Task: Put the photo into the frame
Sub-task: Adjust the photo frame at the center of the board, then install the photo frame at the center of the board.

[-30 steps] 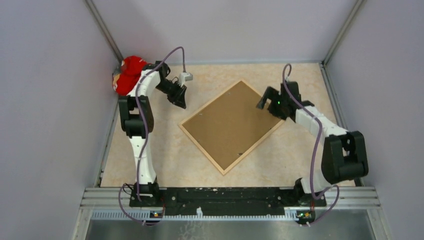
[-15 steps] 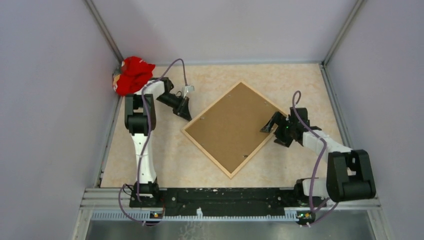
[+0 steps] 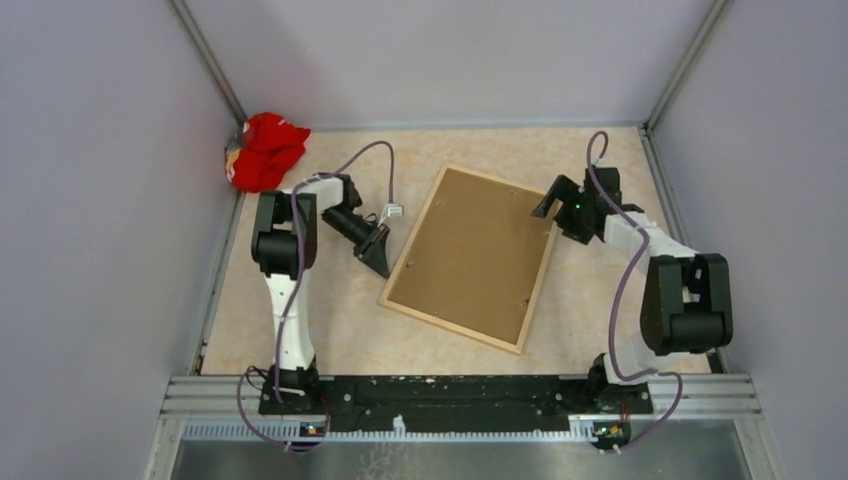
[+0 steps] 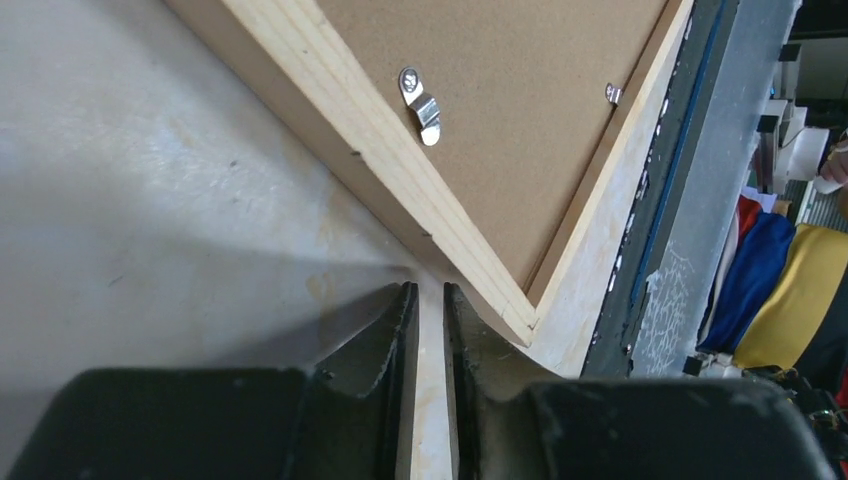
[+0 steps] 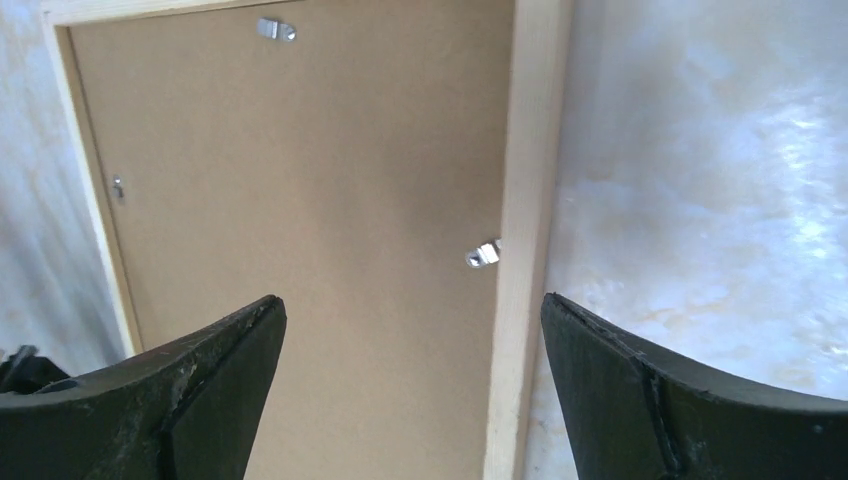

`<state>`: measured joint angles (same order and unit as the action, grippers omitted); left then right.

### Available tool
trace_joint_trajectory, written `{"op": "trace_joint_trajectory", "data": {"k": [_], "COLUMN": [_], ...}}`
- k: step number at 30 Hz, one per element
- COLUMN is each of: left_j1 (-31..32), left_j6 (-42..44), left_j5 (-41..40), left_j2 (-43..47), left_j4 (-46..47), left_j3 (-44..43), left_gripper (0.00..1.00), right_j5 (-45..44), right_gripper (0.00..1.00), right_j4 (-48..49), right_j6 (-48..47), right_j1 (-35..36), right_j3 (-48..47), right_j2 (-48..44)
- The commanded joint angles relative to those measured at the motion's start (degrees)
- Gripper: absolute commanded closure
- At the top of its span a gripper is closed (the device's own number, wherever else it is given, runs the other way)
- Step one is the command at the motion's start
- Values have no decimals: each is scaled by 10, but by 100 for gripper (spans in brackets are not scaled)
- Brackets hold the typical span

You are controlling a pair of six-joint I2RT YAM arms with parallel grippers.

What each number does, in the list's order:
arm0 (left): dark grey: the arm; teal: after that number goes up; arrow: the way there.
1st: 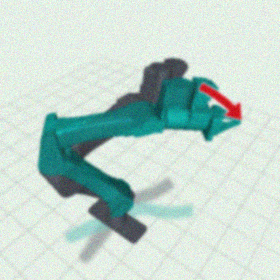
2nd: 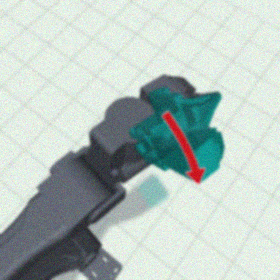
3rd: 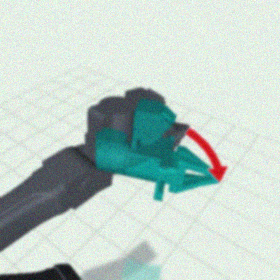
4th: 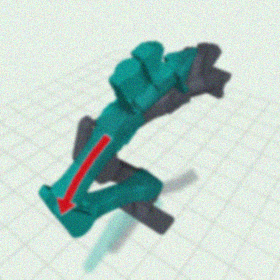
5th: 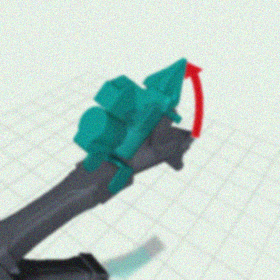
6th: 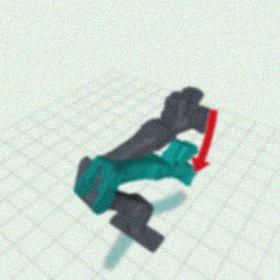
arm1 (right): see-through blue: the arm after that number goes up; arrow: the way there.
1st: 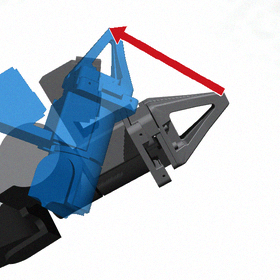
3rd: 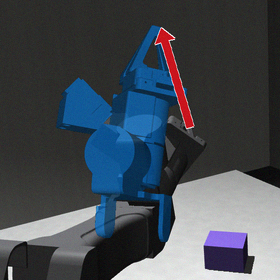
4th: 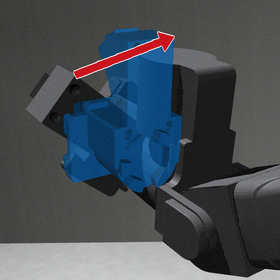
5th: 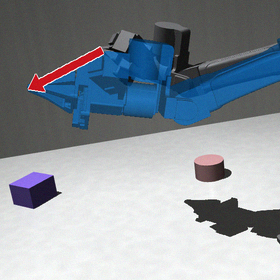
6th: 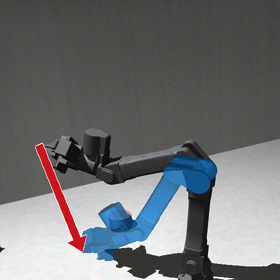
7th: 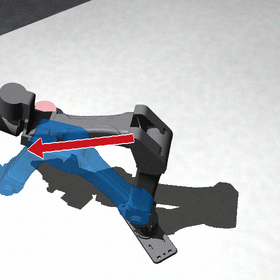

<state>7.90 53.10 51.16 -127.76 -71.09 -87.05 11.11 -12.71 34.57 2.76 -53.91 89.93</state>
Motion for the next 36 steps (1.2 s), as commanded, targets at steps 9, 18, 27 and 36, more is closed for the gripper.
{"op": "trace_joint_trajectory", "data": {"k": [9,18,27,36], "left_j1": [3,12,12,12], "left_j6": [-25,-39,-57,-63], "left_j5": [38,38,24,24], "left_j2": [7,-5,-31,-21], "left_j4": [13,31,45,52], "left_j3": [-62,-36,-41,-34], "left_gripper": [67,74,81,82], "right_j5": [0,74,107,111], "right_gripper": [10,13,21,24], "right_j4": [18,158,232,263], "right_j6": [17,79,116,144], "right_j1": [119,310,386,414], "right_j3": [40,-4,-67,-98], "right_j2": [-142,-5,106,177]}}
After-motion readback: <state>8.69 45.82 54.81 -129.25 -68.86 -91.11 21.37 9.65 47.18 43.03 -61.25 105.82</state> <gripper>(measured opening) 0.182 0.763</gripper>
